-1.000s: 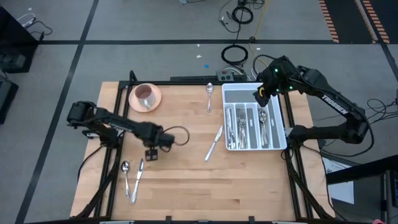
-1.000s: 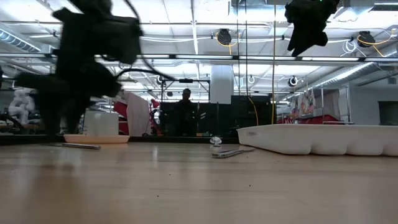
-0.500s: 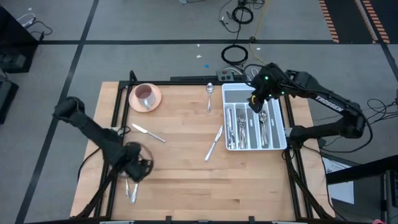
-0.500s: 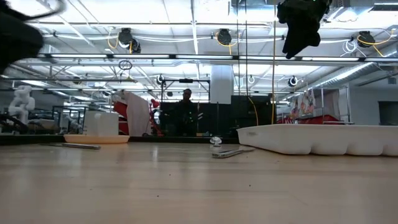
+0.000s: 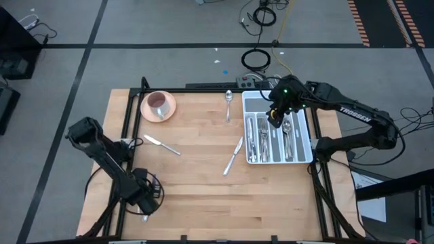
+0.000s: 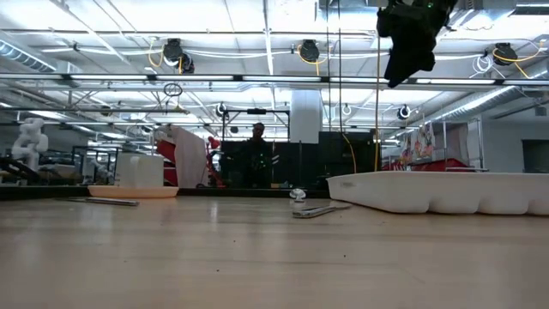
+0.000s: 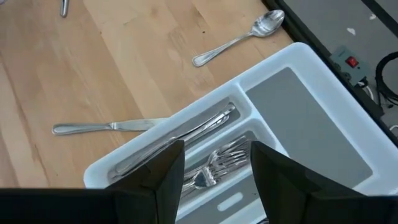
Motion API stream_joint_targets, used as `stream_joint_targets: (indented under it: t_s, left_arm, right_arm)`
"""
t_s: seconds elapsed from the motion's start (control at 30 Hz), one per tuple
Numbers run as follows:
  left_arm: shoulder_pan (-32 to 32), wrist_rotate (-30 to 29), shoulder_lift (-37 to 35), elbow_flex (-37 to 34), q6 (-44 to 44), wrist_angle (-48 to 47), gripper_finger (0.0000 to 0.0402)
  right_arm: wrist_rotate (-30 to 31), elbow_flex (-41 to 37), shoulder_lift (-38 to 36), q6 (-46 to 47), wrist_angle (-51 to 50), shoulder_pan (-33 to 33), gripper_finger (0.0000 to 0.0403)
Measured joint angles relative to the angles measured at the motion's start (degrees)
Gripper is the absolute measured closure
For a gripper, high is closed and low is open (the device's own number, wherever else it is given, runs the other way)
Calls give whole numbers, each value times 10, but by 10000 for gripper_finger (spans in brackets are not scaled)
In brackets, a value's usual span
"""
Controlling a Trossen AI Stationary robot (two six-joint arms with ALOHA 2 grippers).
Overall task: Sort silverware
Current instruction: Put the silver spoon into the silverware rack
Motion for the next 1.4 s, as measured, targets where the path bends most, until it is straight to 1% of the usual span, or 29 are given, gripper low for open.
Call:
stream_joint_targets:
  t_s: [0.1,0.2,0.3,0.4,0.6,0.63,0.77,0.9,1.13,1.2,1.27,1.33,1.4]
  left_arm:
    - [-9,4,23,1,-1,-14,114]
    - [-13,16,31,-6,-16,-13,117]
    - [-14,5,30,-22,-23,14,144]
    - [-14,-7,28,-34,-27,35,204]
    - [-14,-43,28,-41,-8,36,365]
    - [-14,-48,29,-41,0,33,380]
    - [-7,-53,32,-33,4,26,388]
    - [-5,-67,35,-3,15,7,391]
    - [5,-139,2,74,17,-46,391]
    - [11,-185,-17,96,20,-50,391]
    - [16,-266,-38,113,26,-48,391]
    - [20,-390,-63,130,40,-28,391]
    - [20,-530,-93,134,66,5,391]
  right_arm:
    - [0,-1,0,6,0,9,227]
    - [0,-1,0,22,0,19,227]
    - [0,-1,0,30,0,30,227]
    - [0,-1,0,42,-1,42,227]
    - [0,-1,0,70,0,63,227]
    - [0,-1,0,74,1,65,227]
    - [0,-1,0,80,8,73,227]
    - [2,-1,0,80,18,79,227]
    - [2,-1,0,69,35,80,227]
    - [2,-1,0,67,41,80,227]
    - [-1,-11,-1,62,74,80,227]
    - [-16,-32,-2,44,119,80,227]
    - [-68,-57,-4,26,178,80,227]
